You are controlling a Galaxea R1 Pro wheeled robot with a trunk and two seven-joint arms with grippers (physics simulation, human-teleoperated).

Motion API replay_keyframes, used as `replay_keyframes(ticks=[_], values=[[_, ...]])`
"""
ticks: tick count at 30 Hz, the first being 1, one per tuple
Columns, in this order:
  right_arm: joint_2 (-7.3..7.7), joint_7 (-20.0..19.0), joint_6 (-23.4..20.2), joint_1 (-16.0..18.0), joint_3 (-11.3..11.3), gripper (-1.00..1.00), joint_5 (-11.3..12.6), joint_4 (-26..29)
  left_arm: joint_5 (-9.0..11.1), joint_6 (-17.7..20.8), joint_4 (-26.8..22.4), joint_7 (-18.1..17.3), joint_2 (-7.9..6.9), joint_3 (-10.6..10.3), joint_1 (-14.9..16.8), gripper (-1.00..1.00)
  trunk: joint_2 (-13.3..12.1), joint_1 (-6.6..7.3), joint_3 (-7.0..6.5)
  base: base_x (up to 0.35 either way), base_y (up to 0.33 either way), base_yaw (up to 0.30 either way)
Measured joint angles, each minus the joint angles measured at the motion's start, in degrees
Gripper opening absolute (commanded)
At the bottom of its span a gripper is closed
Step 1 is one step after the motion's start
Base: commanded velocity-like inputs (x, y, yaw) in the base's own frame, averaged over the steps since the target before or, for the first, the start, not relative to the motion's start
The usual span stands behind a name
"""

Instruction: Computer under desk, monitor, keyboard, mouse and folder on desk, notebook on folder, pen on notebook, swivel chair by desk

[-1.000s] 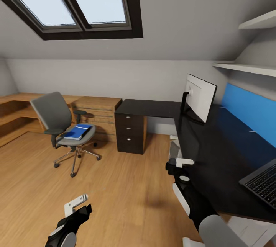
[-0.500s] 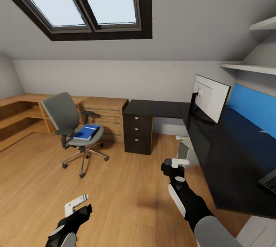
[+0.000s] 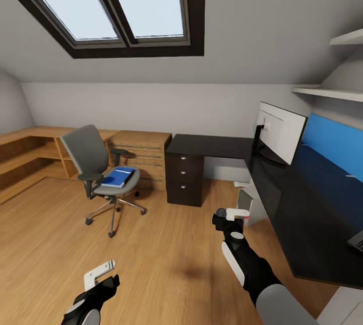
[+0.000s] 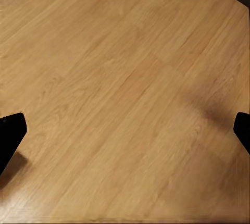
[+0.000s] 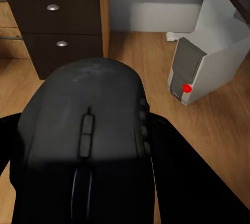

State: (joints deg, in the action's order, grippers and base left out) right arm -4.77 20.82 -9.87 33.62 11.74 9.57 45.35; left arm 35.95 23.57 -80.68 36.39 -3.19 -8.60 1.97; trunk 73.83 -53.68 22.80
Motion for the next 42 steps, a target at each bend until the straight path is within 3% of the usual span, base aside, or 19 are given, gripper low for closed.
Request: replay_keyframes(ticks=[14,19,22,27,34,42], values=[[0.07,-0.02,-0.15,-0.33,-0.02,-1.0,0.17,0.61,-0.55,-0.64,17.91,-0.07,-0.07,-0.08,0.01,1.0,-5.62,3.08,-2.56,0.0,0.0,0.0],[-0.04,0.0,-0.09,-0.42,0.05,-1.0,0.18,0.6,-2.08,-4.22,21.51,-2.36,-0.2,-0.06,0.01,1.0,-7.63,4.17,-3.46,0.001,0.0,0.0],[-0.17,-0.01,-0.07,-0.46,0.07,-1.0,0.18,0.61,-4.74,-7.35,27.17,-6.39,-0.18,0.04,0.01,1.0,-8.83,4.84,-3.99,0.057,0.0,0.0],[-0.19,0.0,-0.02,-0.51,0.07,-1.0,0.18,0.61,-6.32,-8.06,29.28,-7.57,-0.16,0.14,0.01,1.0,-10.84,5.94,-4.89,0.087,0.0,0.01],[-0.2,-0.01,0.17,-0.55,0.05,-1.0,0.11,0.59,-6.62,-8.24,29.72,-7.79,-0.01,0.19,0.0,1.0,-13.65,7.49,-6.15,0.098,0.0,0.19],[-0.14,0.0,0.29,-0.57,-0.01,-1.0,0.09,0.59,-6.63,-9.15,29.81,-7.8,0.1,0.08,0.0,1.0,-13.66,7.48,-6.16,0.045,0.0,0.267]])
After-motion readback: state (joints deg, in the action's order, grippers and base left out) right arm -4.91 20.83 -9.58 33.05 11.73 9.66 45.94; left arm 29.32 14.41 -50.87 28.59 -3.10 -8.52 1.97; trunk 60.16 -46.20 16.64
